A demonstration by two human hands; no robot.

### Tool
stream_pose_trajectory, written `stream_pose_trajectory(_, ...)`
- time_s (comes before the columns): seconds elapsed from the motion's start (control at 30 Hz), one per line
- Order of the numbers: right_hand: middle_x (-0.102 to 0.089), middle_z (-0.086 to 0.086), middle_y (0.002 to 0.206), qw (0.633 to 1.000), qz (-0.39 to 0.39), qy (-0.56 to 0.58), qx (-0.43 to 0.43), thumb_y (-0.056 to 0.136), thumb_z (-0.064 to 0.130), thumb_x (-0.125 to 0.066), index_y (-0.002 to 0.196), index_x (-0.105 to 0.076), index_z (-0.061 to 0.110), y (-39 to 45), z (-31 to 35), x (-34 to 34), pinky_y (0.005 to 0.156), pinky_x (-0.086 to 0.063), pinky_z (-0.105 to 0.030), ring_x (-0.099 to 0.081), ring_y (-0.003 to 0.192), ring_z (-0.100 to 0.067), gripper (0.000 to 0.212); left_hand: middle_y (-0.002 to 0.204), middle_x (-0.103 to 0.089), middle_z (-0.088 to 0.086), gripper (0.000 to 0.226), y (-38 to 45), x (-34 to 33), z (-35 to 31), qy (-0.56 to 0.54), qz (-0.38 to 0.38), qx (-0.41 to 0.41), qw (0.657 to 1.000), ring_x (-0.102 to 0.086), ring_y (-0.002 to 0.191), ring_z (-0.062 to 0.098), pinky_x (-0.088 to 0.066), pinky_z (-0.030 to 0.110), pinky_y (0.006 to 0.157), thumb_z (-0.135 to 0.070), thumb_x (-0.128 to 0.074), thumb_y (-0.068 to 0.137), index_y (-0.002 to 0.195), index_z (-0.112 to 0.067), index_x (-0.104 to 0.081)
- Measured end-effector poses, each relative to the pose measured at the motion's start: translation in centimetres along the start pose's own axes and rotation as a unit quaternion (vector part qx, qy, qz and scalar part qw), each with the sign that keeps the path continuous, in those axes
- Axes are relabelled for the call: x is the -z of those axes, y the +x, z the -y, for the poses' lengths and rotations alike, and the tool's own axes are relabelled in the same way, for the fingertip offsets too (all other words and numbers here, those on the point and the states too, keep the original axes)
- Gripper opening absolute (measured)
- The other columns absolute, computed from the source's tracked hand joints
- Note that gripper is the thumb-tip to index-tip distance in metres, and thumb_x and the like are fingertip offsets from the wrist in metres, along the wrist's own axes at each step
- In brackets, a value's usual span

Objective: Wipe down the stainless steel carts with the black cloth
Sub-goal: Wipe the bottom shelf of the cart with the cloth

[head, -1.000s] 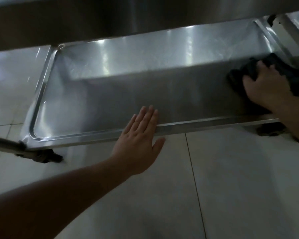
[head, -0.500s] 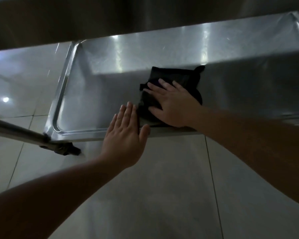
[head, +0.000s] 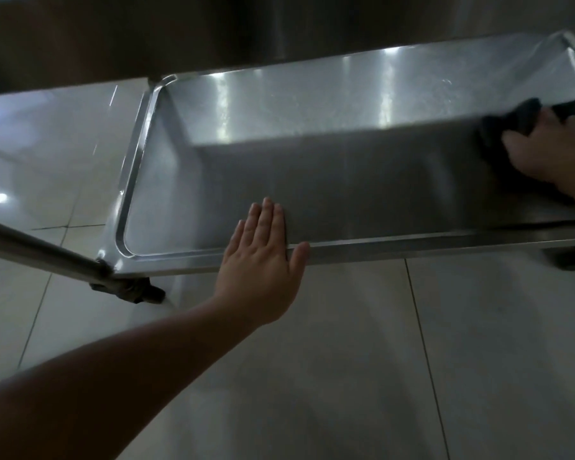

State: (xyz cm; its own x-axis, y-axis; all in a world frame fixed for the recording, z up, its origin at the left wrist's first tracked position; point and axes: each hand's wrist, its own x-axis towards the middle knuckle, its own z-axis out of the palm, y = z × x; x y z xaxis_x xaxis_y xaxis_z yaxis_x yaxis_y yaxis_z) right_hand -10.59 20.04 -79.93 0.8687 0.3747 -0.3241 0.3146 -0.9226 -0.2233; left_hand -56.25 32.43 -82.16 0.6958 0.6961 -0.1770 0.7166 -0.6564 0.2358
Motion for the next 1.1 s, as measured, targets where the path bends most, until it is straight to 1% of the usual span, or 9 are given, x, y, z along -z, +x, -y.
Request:
stream_pose_trajectory(0.1,-0.008,-0.014,0.171,0.997,0.009,-0.001,0.078,0.082,0.073,-0.04,0.163,-0.009,0.031,-3.5,9.6,-2.0,0.124,-0.009,-0.06,-0.009,0.156,-0.045,0.096,0.173,0.027,-0.004,0.083,0.0,-0.1,-0.1,0.005,0.003,0.005,1.0,0.03,0.157,0.01,0.016,0.032,0.126,-0.074,0.005,0.101,0.166,-0.023,0.018)
stream_pose_trajectory(0.2,-0.007,-0.003,0.173,0.973,0.023,-0.041,0.225,0.098,0.061,-0.035,0.165,-0.01,0.026,-8.4,18.8,-5.6,0.126,-0.003,-0.057,-0.003,0.159,-0.034,0.079,0.175,0.023,-0.003,0.086,0.1,0.1,-0.3,0.006,-0.001,0.01,1.0,0.026,0.159,0.011,0.016,0.031,0.126,-0.072,0.004,0.1,0.168,-0.021,0.012)
stream_pose_trajectory(0.3,-0.004,0.003,0.174,0.914,0.06,-0.09,0.39,0.105,0.055,-0.035,0.166,-0.008,0.028,-13.7,24.2,-9.2,0.128,0.002,-0.049,0.001,0.16,-0.024,0.072,0.176,0.02,-0.002,0.085,0.1,0.2,-0.3,0.008,0.003,0.011,1.0,0.025,0.159,0.012,0.016,0.031,0.126,-0.071,0.001,0.102,0.169,-0.02,0.01)
stream_pose_trajectory(0.4,-0.013,0.004,0.173,0.846,0.071,-0.107,0.517,0.104,0.056,-0.038,0.165,-0.014,0.032,-15.7,23.6,-10.2,0.127,-0.002,-0.042,-0.006,0.159,-0.016,0.069,0.175,0.021,-0.001,0.083,0.1,0.2,-0.1,0.004,0.015,0.012,1.0,0.026,0.159,0.012,0.015,0.032,0.127,-0.07,0.0,0.103,0.168,-0.02,0.012)
stream_pose_trajectory(0.47,-0.018,0.006,0.172,0.841,0.063,-0.107,0.526,0.104,0.055,-0.042,0.164,-0.02,0.031,-15.0,20.7,-9.4,0.127,-0.005,-0.04,-0.009,0.159,-0.013,0.069,0.175,0.021,-0.001,0.083,0.1,0.3,0.1,-0.002,0.011,0.006,1.0,0.026,0.159,0.011,0.014,0.033,0.128,-0.07,-0.001,0.104,0.168,-0.02,0.013)
stream_pose_trajectory(0.6,-0.022,0.011,0.169,0.868,0.052,-0.116,0.479,0.099,0.057,-0.043,0.164,-0.025,0.027,-13.3,11.2,-6.2,0.125,-0.006,-0.036,-0.012,0.158,-0.013,0.074,0.174,0.023,-0.002,0.085,-0.4,0.7,0.8,-0.018,0.006,-0.016,1.0,0.026,0.158,0.011,0.014,0.03,0.126,-0.073,-0.001,0.102,0.168,-0.02,0.012)
stream_pose_trajectory(0.77,-0.024,-0.002,0.17,0.946,0.032,-0.103,0.307,0.09,0.063,-0.034,0.165,-0.018,0.027,-13.2,1.8,-3.5,0.127,-0.014,-0.046,-0.015,0.158,-0.021,0.085,0.173,0.028,0.0,0.083,-1.8,1.4,4.6,0.022,-0.009,0.006,1.0,0.03,0.157,0.013,0.016,0.032,0.125,-0.072,0.001,0.103,0.166,-0.02,0.018)
stream_pose_trajectory(0.9,-0.005,0.003,0.174,0.973,0.006,-0.109,0.203,0.088,0.066,-0.015,0.166,-0.014,0.025,-14.9,5.1,-6.5,0.126,-0.011,-0.056,-0.006,0.159,-0.031,0.088,0.174,0.024,-0.003,0.084,-3.4,2.2,9.0,0.016,-0.04,0.048,0.998,0.025,0.159,0.011,0.011,0.034,0.127,-0.075,0.001,0.102,0.167,-0.023,0.014)
stream_pose_trajectory(1.1,-0.007,0.012,0.173,0.929,0.008,-0.102,0.355,0.09,0.065,-0.021,0.165,-0.016,0.032,-22.6,19.0,-13.1,0.128,-0.003,-0.05,-0.004,0.16,-0.023,0.081,0.177,0.012,0.005,0.086,-4.8,3.4,13.5,0.008,-0.063,0.112,0.992,0.016,0.161,0.017,0.005,0.039,0.129,-0.069,-0.004,0.103,0.17,-0.015,0.002)
